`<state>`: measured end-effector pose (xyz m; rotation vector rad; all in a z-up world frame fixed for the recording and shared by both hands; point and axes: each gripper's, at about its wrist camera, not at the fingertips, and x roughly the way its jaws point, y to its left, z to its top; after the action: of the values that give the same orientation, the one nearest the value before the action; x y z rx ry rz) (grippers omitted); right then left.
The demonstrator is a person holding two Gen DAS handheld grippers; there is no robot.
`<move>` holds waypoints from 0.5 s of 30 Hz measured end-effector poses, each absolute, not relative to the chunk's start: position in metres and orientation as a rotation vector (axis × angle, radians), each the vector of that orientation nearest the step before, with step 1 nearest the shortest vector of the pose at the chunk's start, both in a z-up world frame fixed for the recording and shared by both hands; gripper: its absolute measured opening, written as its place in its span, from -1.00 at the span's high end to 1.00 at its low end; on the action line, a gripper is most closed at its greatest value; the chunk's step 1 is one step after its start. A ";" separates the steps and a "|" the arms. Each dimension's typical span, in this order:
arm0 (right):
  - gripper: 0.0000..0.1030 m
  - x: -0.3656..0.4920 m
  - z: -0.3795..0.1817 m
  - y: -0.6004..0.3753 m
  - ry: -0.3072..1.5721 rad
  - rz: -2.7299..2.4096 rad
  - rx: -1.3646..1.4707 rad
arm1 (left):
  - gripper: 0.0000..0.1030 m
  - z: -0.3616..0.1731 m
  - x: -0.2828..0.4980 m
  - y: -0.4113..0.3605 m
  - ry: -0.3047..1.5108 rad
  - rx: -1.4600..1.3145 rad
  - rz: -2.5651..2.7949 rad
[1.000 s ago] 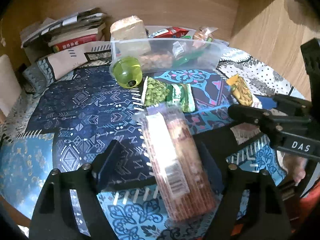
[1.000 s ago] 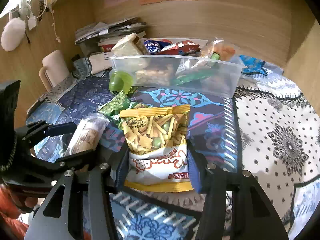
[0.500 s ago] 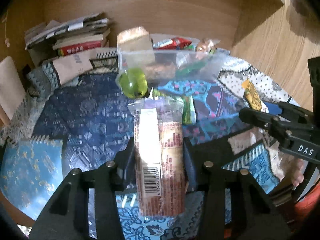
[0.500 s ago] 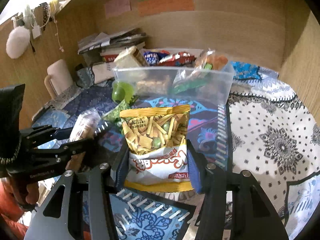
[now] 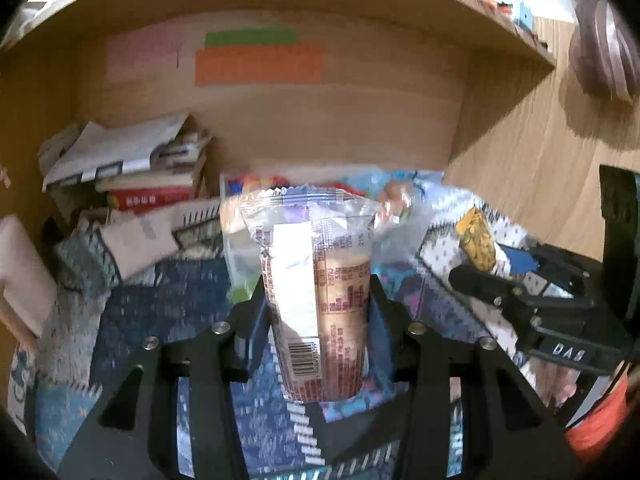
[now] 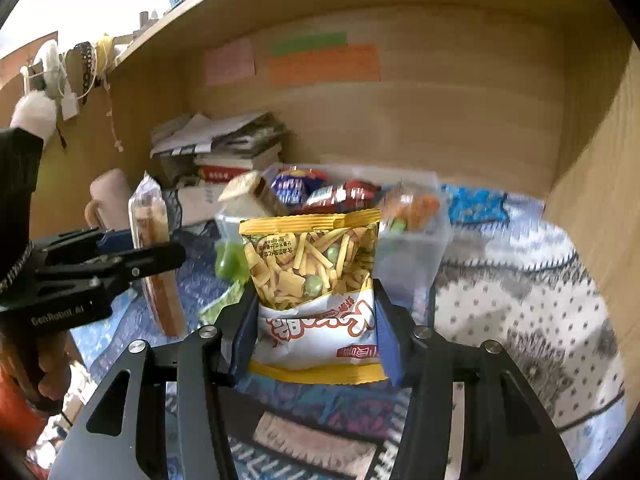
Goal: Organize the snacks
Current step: 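Carry the wafer pack and chip bag into the clear box and open both tools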
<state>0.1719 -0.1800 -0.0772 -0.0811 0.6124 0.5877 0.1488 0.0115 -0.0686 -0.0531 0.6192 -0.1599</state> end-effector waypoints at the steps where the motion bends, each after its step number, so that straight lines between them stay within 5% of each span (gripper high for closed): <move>1: 0.07 0.175 -0.074 -0.180 0.603 0.584 -0.086 | 0.13 -0.064 0.153 0.012 0.612 -0.056 -0.163; 15: 0.07 0.237 -0.054 -0.170 0.573 0.542 -0.092 | 0.13 -0.038 0.228 0.013 0.601 -0.073 -0.191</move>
<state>0.2374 -0.1697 -0.0535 -0.0922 0.5731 0.5421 0.2275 0.0125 -0.0376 -0.0726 0.6012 -0.1915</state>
